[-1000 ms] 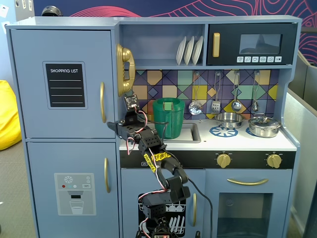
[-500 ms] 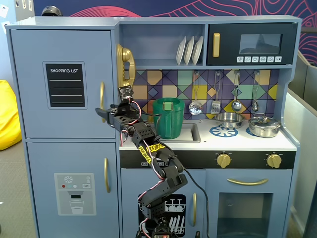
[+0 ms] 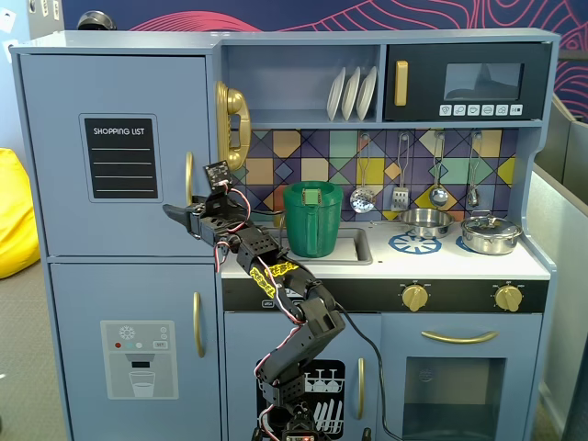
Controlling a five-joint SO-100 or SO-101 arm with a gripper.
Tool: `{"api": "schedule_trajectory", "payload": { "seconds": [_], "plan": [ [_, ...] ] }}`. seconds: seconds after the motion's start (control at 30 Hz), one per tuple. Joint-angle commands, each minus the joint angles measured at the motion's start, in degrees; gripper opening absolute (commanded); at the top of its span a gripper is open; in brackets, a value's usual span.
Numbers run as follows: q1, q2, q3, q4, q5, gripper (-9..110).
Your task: Open the left cabinet door
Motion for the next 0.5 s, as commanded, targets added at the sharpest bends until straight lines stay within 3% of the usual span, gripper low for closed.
{"api": "schedule_trajectory", "payload": {
  "seconds": [0.0, 0.47],
  "plan": [
    [-3.16, 0.00, -2.90, -2.90, -2.90, 19],
    [-16.52, 12.74, 11.07, -6.50, -18.46, 18]
  ]
}}
